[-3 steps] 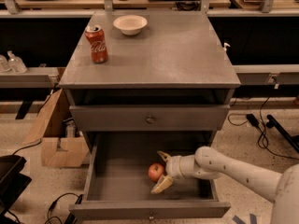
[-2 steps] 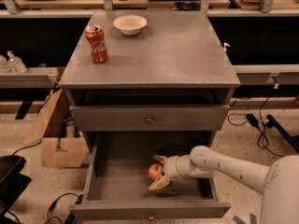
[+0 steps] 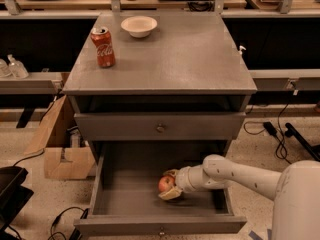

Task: Pick apple from middle drawer and place on counter

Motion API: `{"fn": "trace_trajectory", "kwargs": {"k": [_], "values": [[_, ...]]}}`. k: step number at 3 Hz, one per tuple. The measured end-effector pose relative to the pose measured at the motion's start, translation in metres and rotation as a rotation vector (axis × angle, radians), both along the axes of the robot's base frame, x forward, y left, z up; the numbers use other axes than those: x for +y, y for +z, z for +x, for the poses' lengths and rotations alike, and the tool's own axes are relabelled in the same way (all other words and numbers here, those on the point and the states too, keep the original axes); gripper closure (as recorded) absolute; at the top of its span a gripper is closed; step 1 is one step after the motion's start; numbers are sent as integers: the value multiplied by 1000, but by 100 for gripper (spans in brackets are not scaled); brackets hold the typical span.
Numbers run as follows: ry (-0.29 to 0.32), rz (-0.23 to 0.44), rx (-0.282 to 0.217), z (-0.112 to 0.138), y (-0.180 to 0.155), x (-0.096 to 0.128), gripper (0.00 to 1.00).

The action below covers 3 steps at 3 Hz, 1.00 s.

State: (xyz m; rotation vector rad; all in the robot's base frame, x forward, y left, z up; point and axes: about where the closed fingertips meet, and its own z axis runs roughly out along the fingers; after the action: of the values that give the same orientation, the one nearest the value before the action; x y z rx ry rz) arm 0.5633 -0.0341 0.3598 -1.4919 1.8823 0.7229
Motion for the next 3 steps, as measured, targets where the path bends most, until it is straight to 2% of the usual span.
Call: {"fn": "trace_trajectory", "kwargs": {"k": [1, 2, 3], "values": [[-26, 32, 46, -1, 48, -17, 88], [-41, 49, 57, 6, 140, -54, 100], [-60, 45, 57, 23, 240, -92, 100]]}}
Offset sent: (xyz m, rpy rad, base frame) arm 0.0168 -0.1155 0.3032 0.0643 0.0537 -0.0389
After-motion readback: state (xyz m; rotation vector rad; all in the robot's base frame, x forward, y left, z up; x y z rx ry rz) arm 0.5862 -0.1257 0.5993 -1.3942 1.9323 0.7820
